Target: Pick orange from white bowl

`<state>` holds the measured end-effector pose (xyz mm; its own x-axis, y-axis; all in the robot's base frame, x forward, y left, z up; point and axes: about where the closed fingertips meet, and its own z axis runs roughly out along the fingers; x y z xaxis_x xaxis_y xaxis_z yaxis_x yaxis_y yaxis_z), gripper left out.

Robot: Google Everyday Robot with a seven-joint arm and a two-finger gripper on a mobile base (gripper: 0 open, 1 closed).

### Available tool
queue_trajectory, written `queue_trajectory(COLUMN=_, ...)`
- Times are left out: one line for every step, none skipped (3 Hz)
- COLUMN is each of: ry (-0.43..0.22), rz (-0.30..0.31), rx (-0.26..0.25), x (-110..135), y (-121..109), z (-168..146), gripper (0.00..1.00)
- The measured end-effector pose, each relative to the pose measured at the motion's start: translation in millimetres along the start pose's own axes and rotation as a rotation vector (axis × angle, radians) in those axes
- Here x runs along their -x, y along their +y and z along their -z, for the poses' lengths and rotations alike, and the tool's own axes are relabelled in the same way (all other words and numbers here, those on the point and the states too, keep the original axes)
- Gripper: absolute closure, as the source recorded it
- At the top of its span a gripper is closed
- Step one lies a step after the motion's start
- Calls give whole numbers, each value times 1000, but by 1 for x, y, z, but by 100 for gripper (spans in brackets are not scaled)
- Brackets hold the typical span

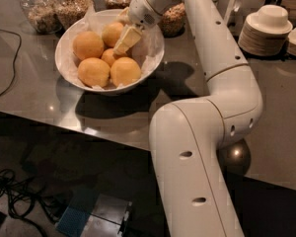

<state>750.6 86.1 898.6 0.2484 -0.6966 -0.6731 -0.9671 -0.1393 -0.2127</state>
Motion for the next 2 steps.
queue_trajectory(ry=0, rz=0, rx=-1, x=2, y=0, z=2, gripper=100)
queue_trajectory(ry=55, rz=38, rx=-51, x=3, y=-3, z=30, gripper=100)
